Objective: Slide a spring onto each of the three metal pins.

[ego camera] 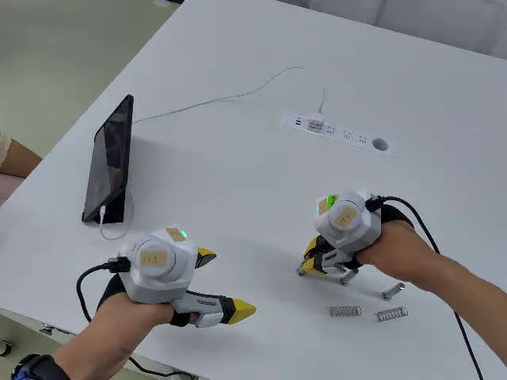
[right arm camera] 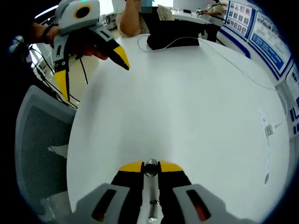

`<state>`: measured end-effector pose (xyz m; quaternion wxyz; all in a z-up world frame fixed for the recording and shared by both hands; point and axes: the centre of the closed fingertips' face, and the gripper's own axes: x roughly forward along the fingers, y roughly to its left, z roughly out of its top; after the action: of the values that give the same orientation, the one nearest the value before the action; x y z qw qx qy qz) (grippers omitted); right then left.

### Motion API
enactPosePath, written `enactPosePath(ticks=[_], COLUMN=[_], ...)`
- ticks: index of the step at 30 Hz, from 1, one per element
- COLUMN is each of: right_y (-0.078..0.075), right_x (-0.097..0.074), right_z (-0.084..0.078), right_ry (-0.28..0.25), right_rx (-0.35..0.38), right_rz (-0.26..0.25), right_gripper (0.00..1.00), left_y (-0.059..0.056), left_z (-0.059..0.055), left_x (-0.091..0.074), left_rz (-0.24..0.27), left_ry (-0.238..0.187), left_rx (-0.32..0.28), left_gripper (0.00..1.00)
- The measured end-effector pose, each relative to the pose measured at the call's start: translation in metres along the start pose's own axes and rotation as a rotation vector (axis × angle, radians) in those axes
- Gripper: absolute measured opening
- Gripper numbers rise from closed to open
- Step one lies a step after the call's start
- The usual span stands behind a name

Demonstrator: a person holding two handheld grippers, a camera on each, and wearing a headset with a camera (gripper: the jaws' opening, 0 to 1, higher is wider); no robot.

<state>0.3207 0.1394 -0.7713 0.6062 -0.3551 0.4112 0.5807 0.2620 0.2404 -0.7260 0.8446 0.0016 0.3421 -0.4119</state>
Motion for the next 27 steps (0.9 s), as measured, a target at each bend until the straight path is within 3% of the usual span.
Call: enactPosePath(ticks=[15, 20, 27], right_y=[0.004, 0.005, 0.008], right_x=[-0.003, -0.015, -0.034], right_z=[-0.006, -0.008, -0.010], right_ry=[0.004, -0.025, -0.111], right_rx=[0.015, 0.053, 0.161], right_rz=[-0.003, -0.034, -0.077], right_gripper=[0.18, 0.25, 0.36], left_y=[-0.004, -0.009, -0.015], left_z=[0.001, 0.003, 0.007], left_x=[0.001, 0.002, 0.003], left_rz=[-0.007, -0.013, -0.022], left_ry=[0.001, 0.002, -0.002], left_rx=[0.004, 0.014, 0.022], left_gripper=[0.71, 0.71, 0.71])
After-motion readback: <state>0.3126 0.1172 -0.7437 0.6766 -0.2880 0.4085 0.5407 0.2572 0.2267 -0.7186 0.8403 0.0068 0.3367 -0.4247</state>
